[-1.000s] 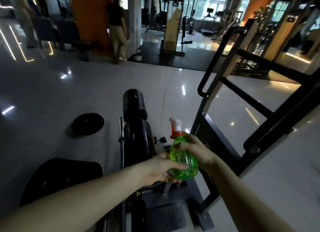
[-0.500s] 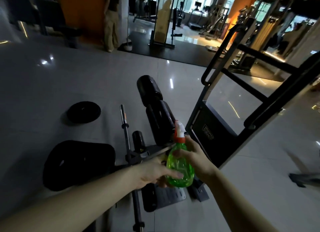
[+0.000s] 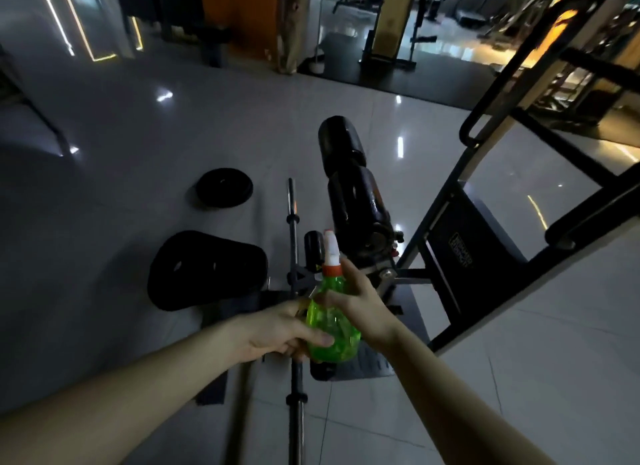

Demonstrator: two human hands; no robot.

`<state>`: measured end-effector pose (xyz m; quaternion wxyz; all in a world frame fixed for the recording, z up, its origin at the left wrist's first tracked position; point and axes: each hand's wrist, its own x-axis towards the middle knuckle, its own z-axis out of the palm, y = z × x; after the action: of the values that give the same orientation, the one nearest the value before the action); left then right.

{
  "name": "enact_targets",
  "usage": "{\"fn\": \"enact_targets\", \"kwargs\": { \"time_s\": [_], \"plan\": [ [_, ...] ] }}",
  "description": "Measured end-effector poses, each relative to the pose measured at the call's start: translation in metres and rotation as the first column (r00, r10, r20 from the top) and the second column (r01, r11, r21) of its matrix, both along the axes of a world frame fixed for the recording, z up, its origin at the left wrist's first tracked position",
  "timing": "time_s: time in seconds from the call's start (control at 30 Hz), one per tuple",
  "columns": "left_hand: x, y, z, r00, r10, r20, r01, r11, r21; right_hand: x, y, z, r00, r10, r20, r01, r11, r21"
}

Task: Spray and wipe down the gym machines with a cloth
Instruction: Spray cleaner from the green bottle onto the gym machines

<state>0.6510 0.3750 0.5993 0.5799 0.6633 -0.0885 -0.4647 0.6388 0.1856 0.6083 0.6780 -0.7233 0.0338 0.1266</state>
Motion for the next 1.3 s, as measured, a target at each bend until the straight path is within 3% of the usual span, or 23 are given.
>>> {"fn": "enact_targets", "kwargs": {
  "time_s": [0.27, 0.7, 0.87, 1.0, 1.3],
  "plan": [
    [-0.017, 0.04, -0.042, 0.986, 0.164, -0.015, -0.163, 0.984, 0.075, 0.013, 0.042, -0.046, 0.987, 0.08, -0.137, -0.07, 0.994, 0.08],
    [0.08, 0.174, -0.161, 0.971, 0.186, -0.148, -0.165, 0.975, 0.146, 0.104, 0.182, -0.178, 0.94, 0.023, -0.342, 0.003, 0.997, 0.076],
    [0.094, 0.227, -0.213, 0.961, 0.169, -0.219, -0.125, 0.971, 0.202, 0.116, 0.24, -0.232, 0.912, -0.008, -0.411, -0.001, 1.0, -0.021],
    [0.089, 0.253, -0.223, 0.958, 0.149, -0.245, -0.104, 0.977, 0.187, 0.106, 0.271, -0.237, 0.909, -0.068, -0.411, 0.037, 0.996, -0.083],
    [0.087, 0.286, -0.213, 0.952, 0.229, -0.204, -0.191, 0.963, 0.189, 0.122, 0.305, -0.212, 0.909, 0.022, -0.416, -0.055, 0.996, -0.067]
  ]
}}
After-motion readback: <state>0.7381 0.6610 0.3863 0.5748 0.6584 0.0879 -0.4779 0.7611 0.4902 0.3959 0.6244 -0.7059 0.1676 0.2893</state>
